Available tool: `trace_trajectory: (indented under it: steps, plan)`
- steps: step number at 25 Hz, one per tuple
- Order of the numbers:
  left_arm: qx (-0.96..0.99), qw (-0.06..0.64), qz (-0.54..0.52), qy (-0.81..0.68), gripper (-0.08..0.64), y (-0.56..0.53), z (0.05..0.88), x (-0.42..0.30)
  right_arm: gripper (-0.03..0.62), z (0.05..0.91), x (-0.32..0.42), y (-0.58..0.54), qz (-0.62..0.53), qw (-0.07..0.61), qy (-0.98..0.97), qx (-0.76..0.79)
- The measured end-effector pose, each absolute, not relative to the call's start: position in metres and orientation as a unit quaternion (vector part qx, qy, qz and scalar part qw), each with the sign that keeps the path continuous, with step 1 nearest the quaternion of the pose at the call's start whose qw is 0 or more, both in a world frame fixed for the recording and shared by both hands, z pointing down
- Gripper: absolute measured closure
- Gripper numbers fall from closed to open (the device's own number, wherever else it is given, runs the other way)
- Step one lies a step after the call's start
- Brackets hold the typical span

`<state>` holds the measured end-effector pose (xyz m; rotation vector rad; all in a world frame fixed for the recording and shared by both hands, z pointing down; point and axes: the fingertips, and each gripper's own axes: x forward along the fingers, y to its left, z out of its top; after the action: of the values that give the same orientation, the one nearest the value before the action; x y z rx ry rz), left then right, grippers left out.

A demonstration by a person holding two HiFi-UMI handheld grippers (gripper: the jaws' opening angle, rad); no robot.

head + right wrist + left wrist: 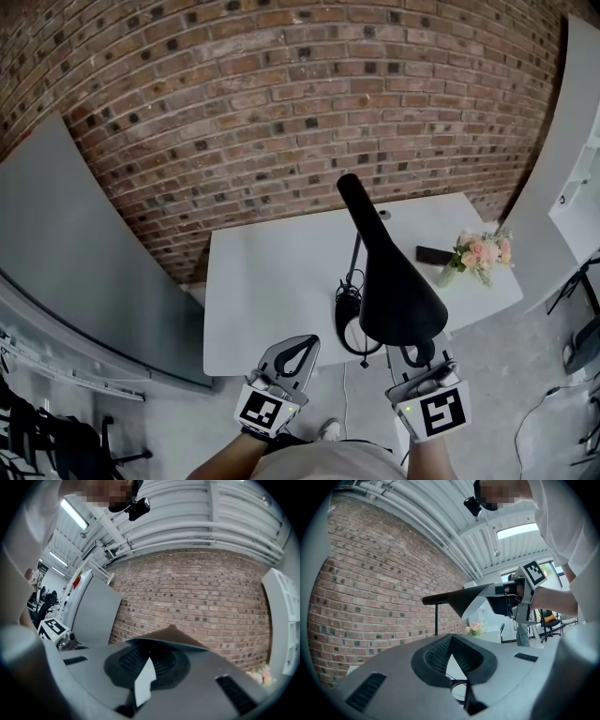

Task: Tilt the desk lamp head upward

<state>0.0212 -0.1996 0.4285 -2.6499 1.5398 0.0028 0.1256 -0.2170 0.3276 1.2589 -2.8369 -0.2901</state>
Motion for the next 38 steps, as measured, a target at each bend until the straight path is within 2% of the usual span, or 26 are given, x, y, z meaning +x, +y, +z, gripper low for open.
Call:
trace_trajectory:
  steps: [12, 38]
  plan:
    - [-0.866, 0.036, 0.008, 0.498, 0.552, -0.201, 0.422, 0.007, 0.58, 0.335, 0.122, -0.219, -0.092, 0.026, -0.904, 0.417]
    - [-0.881, 0.025, 0.011, 0.473, 0.552, -0.222, 0.435, 0.033, 0.58, 0.342, 0.125, -0.217, -0.075, 0.025, -0.906, 0.416]
